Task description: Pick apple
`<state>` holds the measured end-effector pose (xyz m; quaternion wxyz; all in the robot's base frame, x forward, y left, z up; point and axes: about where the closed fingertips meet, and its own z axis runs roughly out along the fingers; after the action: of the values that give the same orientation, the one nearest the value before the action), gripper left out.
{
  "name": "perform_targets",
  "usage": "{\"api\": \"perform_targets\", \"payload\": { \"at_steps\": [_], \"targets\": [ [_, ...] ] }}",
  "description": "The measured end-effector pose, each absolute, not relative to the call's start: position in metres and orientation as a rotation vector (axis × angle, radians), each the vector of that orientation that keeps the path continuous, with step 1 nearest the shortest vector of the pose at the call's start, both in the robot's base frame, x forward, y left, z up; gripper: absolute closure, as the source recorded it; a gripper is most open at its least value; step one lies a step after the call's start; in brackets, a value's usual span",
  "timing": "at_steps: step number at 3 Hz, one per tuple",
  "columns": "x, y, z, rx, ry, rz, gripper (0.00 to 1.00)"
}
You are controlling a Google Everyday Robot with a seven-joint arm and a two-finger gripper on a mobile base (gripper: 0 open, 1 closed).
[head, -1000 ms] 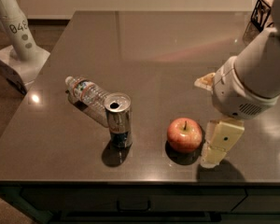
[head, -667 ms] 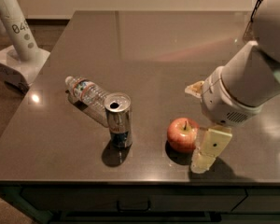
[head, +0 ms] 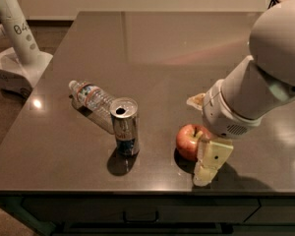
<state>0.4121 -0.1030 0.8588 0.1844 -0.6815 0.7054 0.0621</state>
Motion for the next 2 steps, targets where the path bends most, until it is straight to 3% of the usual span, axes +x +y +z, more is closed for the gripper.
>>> {"api": "perform_targets", "payload": {
  "at_steps": [1,2],
  "targets": [
    [0.4135,-0.1044,0.8516,-1.932,1.992,0.185,0.15],
    [0.4143,-0.1062,0.8511,-1.939,1.991,0.183,0.38]
  ]
}}
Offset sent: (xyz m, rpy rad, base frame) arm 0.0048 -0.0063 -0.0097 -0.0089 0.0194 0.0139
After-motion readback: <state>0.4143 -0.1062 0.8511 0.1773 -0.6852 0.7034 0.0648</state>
